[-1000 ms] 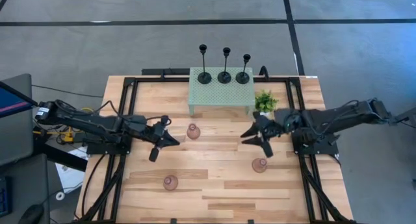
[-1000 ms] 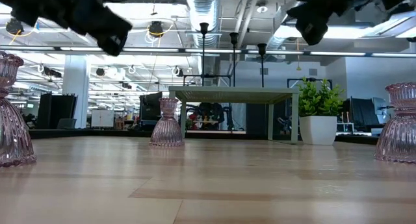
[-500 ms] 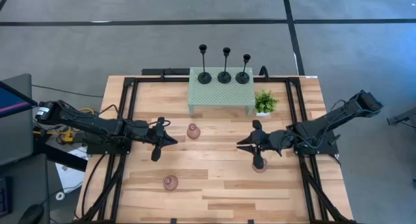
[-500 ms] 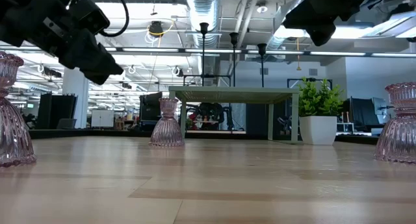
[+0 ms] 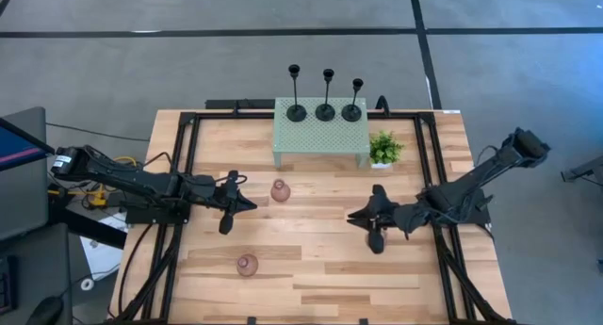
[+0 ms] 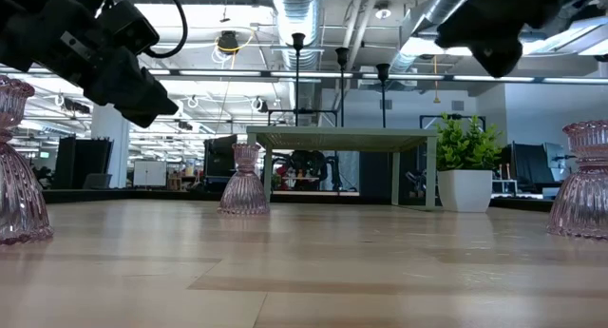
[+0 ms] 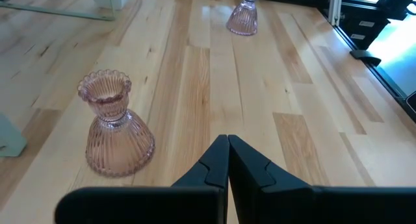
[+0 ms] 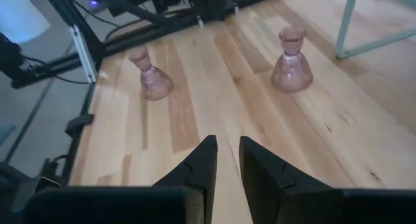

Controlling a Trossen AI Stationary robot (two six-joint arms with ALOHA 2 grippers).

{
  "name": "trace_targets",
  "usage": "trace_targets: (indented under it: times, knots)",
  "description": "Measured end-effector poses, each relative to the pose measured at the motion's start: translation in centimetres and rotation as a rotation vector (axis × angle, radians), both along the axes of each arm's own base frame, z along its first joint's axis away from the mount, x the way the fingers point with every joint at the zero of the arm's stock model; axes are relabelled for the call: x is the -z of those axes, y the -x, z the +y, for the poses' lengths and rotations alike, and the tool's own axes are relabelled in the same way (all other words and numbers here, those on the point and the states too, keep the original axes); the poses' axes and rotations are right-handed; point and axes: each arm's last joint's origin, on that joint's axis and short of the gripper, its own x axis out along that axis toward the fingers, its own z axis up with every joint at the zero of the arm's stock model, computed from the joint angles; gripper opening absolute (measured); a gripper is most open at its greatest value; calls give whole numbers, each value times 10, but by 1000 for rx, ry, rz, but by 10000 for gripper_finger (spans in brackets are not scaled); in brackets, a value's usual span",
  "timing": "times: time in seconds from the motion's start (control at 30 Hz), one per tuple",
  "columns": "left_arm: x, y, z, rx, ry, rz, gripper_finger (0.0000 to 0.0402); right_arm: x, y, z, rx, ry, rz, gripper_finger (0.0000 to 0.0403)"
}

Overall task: Pick & Place candle stick holders
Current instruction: Put the middle red candle holder on the shelf

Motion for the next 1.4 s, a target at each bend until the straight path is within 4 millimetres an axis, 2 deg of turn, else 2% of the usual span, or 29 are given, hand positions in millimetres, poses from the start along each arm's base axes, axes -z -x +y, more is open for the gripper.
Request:
trace_targets:
  times: [0.2, 0.3, 0.43, 0.6, 0.73, 0.93, 1.2, 1.4]
  knots:
    - [0, 0, 0, 0, -1, -4, 6, -5, 14, 3, -4, -71, 21, 58]
    - [0, 0, 0, 1, -1, -5, 6, -5, 26, -1, 17, -222, 104, 58]
    - [-1, 0, 0, 1, -1, -6, 6, -3, 41, -8, 138, -440, 207, 58]
    - [-1, 0, 0, 1, -1, -10, 6, 1, 57, -15, 239, -617, 377, 48]
    - [-1, 0, 0, 1, 0, -11, 6, 3, 63, -17, 271, -735, 489, 29]
    - [-1, 0, 0, 0, 0, -12, 6, 4, 65, -15, 243, -776, 552, 3]
    - [-1, 0, 0, 0, 0, -12, 6, 6, 65, -15, 155, -663, 555, 9]
    - [-1, 0, 0, 0, 0, -11, 6, 6, 64, -17, 182, -638, 523, 4]
